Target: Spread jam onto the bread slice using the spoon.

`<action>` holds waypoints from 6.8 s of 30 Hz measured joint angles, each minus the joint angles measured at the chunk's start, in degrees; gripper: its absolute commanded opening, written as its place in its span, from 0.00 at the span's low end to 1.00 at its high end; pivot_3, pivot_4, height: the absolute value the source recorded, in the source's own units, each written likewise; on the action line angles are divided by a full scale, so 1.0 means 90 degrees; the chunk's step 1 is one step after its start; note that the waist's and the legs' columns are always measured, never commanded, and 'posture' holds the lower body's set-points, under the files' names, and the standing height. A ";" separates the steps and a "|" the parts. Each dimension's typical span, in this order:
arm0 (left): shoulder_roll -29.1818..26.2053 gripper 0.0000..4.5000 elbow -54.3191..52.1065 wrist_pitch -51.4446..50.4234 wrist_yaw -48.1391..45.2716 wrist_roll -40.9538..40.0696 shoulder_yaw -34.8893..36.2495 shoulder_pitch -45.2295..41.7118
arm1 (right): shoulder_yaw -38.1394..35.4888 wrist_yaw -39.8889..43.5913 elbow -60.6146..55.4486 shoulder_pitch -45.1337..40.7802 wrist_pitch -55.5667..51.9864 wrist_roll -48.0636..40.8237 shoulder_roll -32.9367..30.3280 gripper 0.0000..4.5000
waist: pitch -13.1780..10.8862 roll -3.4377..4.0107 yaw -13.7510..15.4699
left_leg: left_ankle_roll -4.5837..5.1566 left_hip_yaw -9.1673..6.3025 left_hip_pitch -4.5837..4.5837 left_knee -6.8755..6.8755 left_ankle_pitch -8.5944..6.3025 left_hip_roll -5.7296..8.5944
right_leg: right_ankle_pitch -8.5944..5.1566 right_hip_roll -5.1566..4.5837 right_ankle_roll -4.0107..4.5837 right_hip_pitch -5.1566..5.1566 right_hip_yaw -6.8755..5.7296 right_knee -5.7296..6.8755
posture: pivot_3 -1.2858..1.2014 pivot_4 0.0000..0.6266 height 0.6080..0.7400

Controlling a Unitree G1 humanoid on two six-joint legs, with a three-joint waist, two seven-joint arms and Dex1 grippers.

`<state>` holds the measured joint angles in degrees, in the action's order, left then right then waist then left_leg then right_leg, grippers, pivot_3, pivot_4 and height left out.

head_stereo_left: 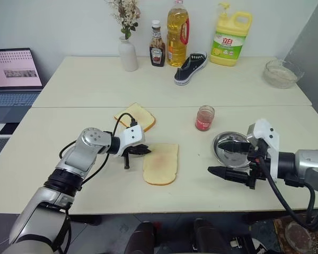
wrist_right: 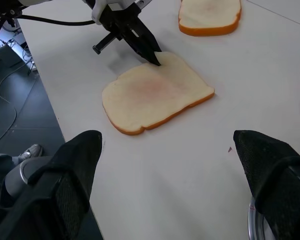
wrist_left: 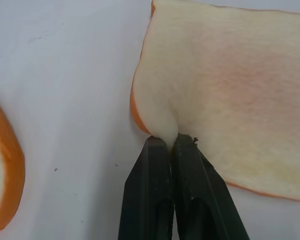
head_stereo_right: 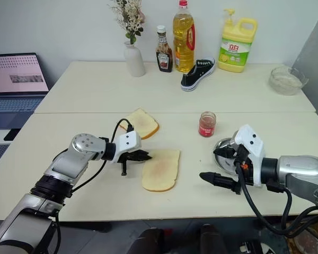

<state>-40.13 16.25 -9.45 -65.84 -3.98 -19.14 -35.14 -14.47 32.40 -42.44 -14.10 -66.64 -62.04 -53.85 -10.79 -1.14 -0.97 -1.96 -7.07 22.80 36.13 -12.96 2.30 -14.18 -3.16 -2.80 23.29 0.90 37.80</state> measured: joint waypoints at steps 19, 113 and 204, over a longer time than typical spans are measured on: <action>-0.0195 1.00 -0.2003 -0.0506 -0.0091 -0.0669 0.1045 0.0104 | -0.2599 -0.1629 0.0722 0.2308 0.0125 0.0252 0.1258 1.00 | 0.0003 0.0003 0.0053 | 0.0000 0.0009 -0.0006 0.0002 0.0000 0.0002 | -0.0011 -0.0003 -0.0028 -0.0009 0.0013 -0.0001 | 0.52 0.24 1.00; 0.0681 1.00 -0.2065 -0.0084 0.0738 -0.0812 0.1111 -0.0003 | -0.0794 -0.3490 0.3520 -0.1804 0.0979 -0.1809 0.1283 0.01 | 0.0006 0.0032 -0.0117 | 0.0003 0.0033 -0.0023 -0.0007 0.0000 0.0006 | -0.0010 0.0017 -0.0024 -0.0007 0.0024 0.0003 | 0.52 0.24 1.00; 0.1129 1.00 -0.1546 0.0013 0.1442 -0.0296 0.1074 -0.0067 | -0.3389 -0.3785 0.6679 -0.4872 -0.0165 0.1591 0.4119 0.01 | 0.0006 0.0033 -0.0109 | 0.0001 0.0016 0.0001 -0.0009 0.0001 0.0010 | 0.0013 0.0008 0.0009 0.0025 0.0014 0.0030 | 0.52 0.24 1.00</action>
<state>-29.97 2.34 -9.33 -52.87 -6.64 -9.47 -35.74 -44.97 -1.66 17.67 -57.95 -68.12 -47.72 -16.77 -10.74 -0.83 -1.95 -1.95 -6.92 22.81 36.05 -12.96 2.39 -14.06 -3.09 -2.72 23.51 1.03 38.07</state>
